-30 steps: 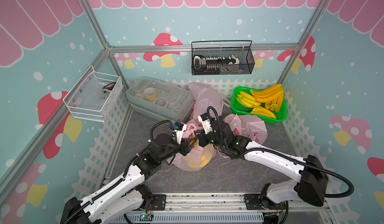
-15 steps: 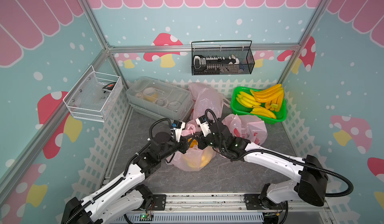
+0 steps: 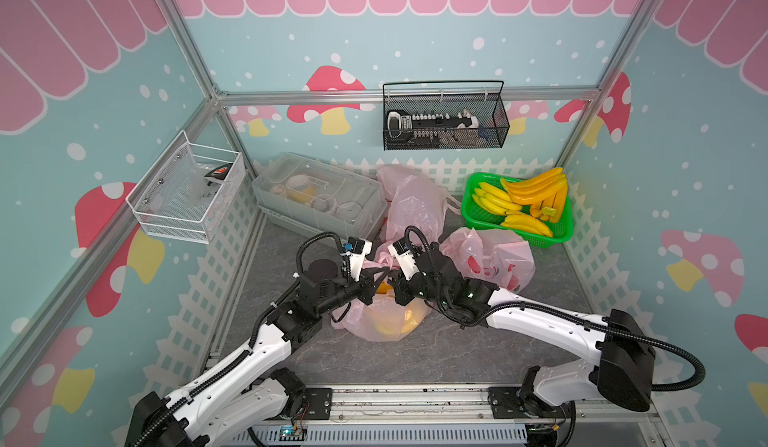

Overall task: Place the banana into a plastic bag & tie a knot
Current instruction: Cross the plastic bag at the center of the board.

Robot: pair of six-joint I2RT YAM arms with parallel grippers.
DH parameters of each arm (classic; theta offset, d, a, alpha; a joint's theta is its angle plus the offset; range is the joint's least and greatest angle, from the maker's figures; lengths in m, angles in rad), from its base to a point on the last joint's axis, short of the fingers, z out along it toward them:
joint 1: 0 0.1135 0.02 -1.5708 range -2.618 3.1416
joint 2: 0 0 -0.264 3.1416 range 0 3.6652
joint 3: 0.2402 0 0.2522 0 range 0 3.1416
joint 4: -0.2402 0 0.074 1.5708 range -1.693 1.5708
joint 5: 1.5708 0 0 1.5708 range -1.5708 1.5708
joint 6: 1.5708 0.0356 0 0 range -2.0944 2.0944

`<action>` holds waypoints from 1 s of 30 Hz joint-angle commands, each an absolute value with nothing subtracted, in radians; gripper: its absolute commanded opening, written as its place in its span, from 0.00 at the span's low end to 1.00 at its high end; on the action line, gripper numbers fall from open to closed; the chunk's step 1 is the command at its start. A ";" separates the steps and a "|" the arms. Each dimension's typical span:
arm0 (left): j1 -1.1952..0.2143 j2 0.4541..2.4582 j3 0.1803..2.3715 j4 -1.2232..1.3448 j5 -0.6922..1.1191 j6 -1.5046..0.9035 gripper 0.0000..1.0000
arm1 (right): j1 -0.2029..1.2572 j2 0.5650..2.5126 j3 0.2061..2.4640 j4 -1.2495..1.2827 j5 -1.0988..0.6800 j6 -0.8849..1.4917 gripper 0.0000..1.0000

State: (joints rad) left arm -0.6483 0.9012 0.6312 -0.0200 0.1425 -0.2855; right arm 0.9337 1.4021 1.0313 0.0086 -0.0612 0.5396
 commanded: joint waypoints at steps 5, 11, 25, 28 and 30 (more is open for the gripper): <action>-0.615 0.882 0.649 0.021 0.241 -0.324 0.40 | 0.961 1.379 0.994 0.036 -0.046 0.499 0.00; -0.615 0.925 0.664 0.024 0.306 -0.318 0.18 | 0.977 1.375 1.009 0.031 -0.017 0.471 0.00; -0.640 0.878 0.622 0.032 0.189 -0.267 0.00 | 0.858 1.246 1.017 -0.136 -0.223 0.336 0.27; -0.664 0.875 0.605 0.056 0.181 -0.243 0.00 | 0.820 1.194 1.019 -0.228 -0.240 0.230 0.39; -0.680 0.880 0.606 0.056 0.182 -0.223 0.00 | 0.809 1.163 1.009 -0.236 -0.330 0.163 0.56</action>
State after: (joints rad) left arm -0.6621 0.8883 0.6182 0.0273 0.2066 -0.2646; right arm 0.8146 1.2026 1.0035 -0.1627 -0.2005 0.2977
